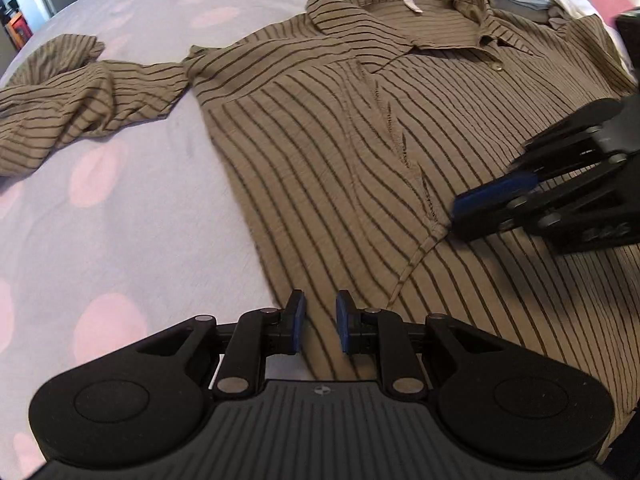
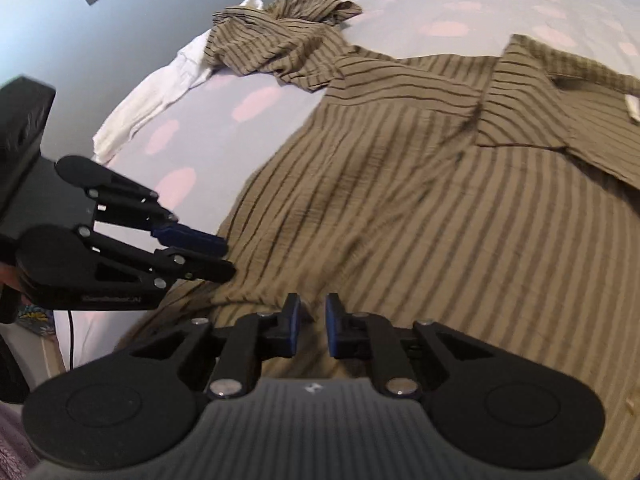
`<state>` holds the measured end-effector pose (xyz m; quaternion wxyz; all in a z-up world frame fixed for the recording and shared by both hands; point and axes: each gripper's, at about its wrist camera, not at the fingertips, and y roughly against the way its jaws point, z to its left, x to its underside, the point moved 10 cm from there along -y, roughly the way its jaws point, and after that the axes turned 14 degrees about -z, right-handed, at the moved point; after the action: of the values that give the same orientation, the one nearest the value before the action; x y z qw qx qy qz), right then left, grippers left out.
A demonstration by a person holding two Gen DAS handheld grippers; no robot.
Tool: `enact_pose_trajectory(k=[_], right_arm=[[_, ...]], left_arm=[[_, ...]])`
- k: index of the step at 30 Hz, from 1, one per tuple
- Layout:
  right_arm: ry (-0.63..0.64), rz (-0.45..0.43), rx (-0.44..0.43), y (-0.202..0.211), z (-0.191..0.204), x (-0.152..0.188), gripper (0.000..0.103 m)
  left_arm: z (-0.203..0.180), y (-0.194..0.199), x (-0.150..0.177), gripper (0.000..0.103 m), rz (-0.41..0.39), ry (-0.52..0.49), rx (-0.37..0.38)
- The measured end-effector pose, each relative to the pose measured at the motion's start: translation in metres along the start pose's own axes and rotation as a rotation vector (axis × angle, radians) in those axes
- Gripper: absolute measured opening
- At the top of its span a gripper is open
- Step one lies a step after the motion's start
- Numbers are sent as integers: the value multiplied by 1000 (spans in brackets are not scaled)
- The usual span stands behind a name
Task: Fold clothes
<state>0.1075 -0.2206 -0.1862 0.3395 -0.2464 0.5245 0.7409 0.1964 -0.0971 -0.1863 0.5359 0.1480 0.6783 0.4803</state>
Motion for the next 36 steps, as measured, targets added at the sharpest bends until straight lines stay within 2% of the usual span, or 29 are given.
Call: enact_pose_trajectory(k=[3,6,9,12,19,27,32,36], right_arm=[[24,-19,40,33,-16,-3,21],[48,-39,80,65,-32,-6,26],[70,-48,185,112,-74,-4,26],[55,-51,291,163,-118,6,26],[-46,-67,455,262,-199,42,26],[-109,-40,578,352,-280,86,26],[-233,-64,604,379,-321,101,26],[-298,-81,590,378,-341,109,28]], left_arm=[[1,16,-18,16,-34,12,-49],[-6,34,-44,16,-86,49,-68],[-26,41,-68,16,-117,48,-63],[-57,46,-90,16,-140,-3,-45],[-146,49,-141,16,-216,-76,38],[-274,17,-210,16,-262,-165,170],[-348,-16,-252,16,-250,-210,227],[-395,-42,-282,17,-232,-229,264]])
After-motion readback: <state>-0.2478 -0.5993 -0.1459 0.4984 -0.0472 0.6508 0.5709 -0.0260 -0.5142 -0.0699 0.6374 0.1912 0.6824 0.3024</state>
